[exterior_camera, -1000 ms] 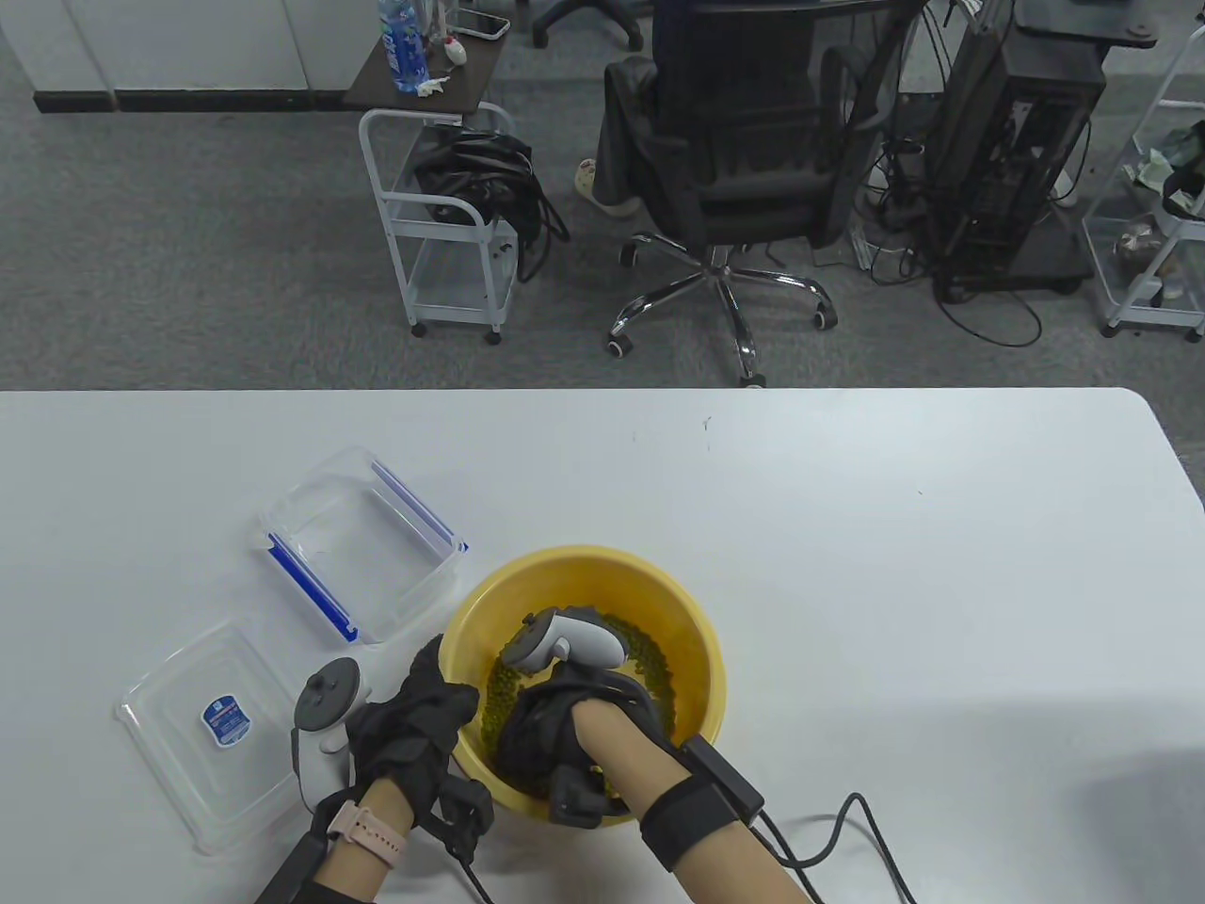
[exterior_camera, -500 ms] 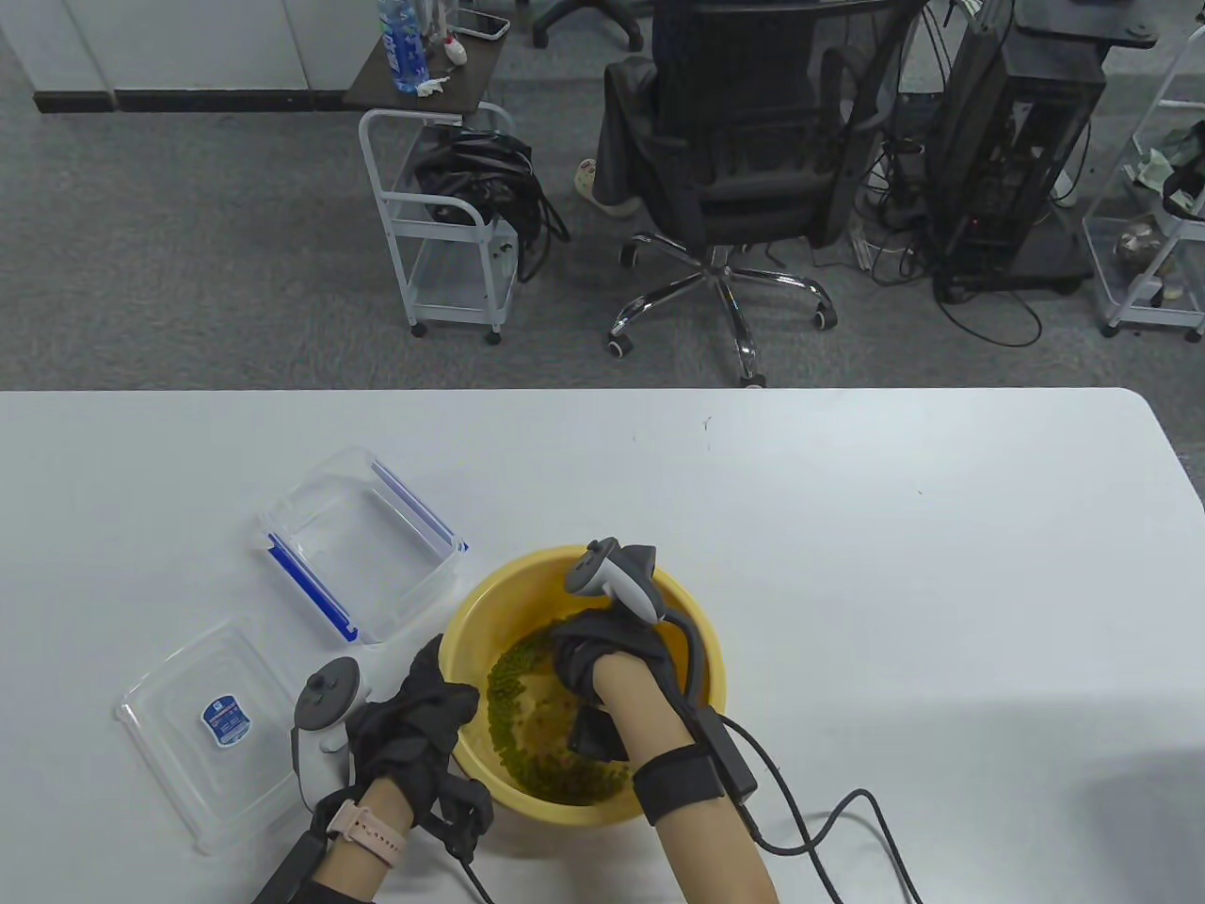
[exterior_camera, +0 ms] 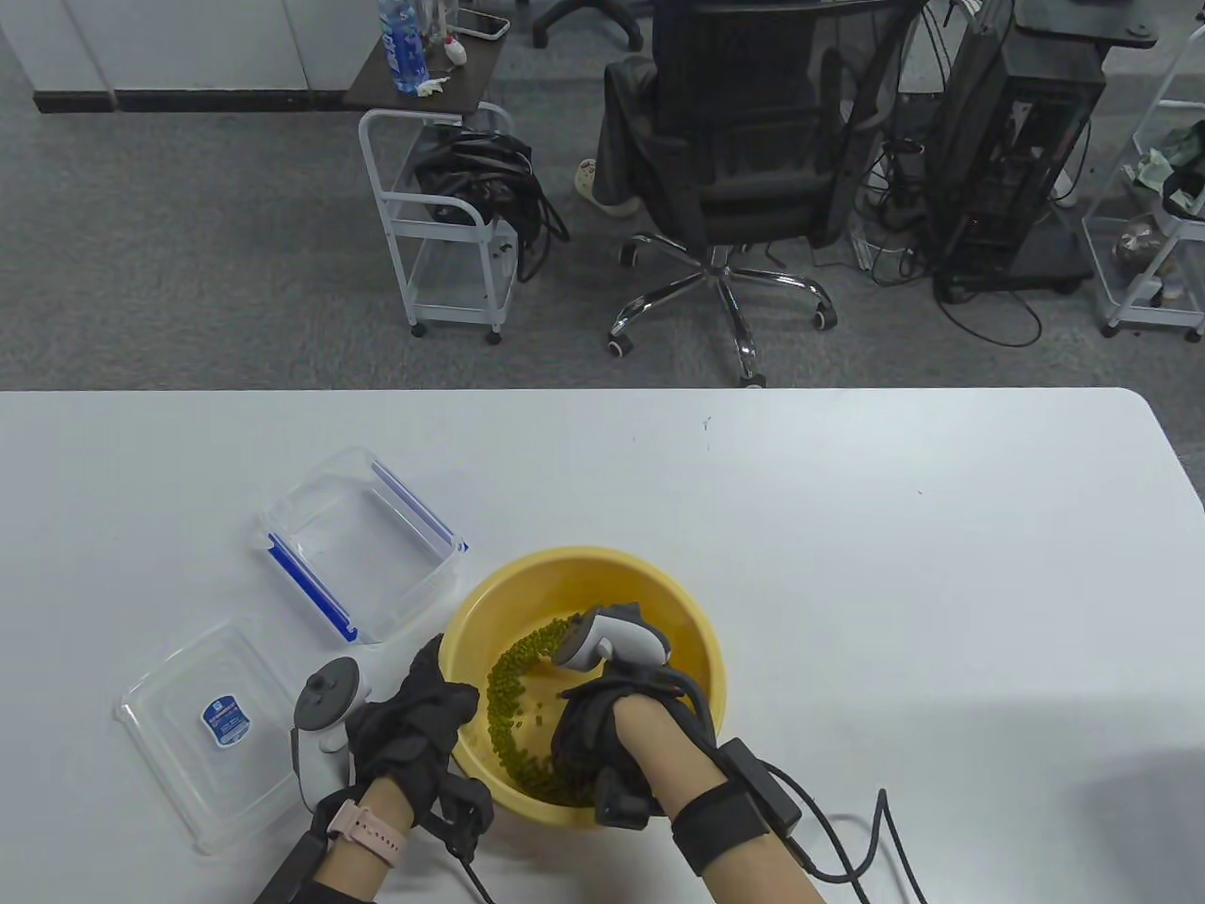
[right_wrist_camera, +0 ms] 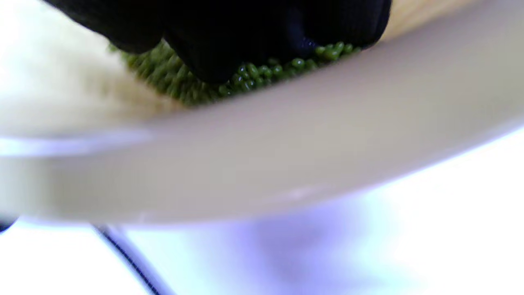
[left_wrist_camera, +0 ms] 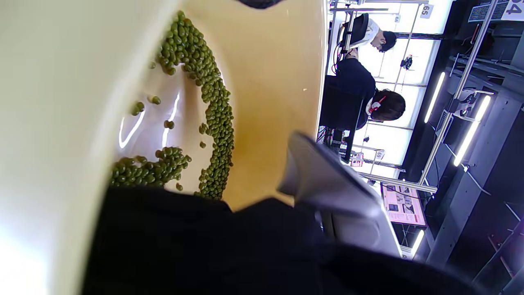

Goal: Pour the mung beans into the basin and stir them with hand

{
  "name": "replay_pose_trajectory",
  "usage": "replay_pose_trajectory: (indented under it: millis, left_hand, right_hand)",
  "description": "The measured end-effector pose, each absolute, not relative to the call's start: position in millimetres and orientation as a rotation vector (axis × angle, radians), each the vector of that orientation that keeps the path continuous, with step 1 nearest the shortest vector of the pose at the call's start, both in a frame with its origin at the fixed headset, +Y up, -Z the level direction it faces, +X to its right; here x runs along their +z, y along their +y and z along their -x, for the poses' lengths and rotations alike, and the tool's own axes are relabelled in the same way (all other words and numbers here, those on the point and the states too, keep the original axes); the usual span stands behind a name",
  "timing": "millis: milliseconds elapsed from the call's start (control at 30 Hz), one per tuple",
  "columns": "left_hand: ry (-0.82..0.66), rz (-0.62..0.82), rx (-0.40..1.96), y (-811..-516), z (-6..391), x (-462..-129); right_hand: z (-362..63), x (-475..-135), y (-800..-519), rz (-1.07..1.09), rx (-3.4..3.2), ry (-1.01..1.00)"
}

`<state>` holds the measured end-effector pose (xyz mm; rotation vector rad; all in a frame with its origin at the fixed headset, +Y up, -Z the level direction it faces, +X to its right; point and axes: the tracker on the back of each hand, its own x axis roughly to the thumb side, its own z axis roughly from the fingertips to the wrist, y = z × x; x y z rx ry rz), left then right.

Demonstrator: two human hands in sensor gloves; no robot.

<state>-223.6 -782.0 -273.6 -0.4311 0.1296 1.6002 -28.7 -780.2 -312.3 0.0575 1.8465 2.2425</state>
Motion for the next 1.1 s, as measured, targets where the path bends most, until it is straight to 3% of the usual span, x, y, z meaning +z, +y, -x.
replay_pose_trajectory:
  millis: [67,233,400,533,600,700,1033,1100]
  left_hand:
    - [0.128,0.434,1.600,-781.8,223.5,-273.3]
    - [0.125,0.436,1.599,-782.1,223.8,-273.4]
    - [0.123,0.439,1.603,-782.2,223.7,-273.4]
    - [0.124,0.438,1.603,-782.2,223.8,-273.4]
    - [0.125,0.436,1.601,-782.2,223.8,-273.5]
    - [0.127,0.431,1.601,-782.2,223.7,-273.5]
    - [0.129,0.430,1.602,-782.2,223.6,-273.6]
    - [0.128,0.434,1.603,-782.1,223.6,-273.6]
  right_hand:
    - [45.8,-315.2,-782.8,-0.117,2.085,1.845]
    - [63.0,-347.9,-780.9,0.094,2.034,1.658]
    - [32.8,-381.0,-772.8,0.314,2.333,1.327]
    - [1.8,-379.9,-767.1,0.350,2.525,1.220]
    - [-10.5,-373.7,-764.8,0.391,2.509,1.246]
    - [-20.8,-361.4,-764.9,0.427,2.410,1.442]
    - [17.0,-309.2,-774.5,0.033,2.275,1.862]
    - [33.6,-308.6,-774.6,-0.059,2.218,1.836]
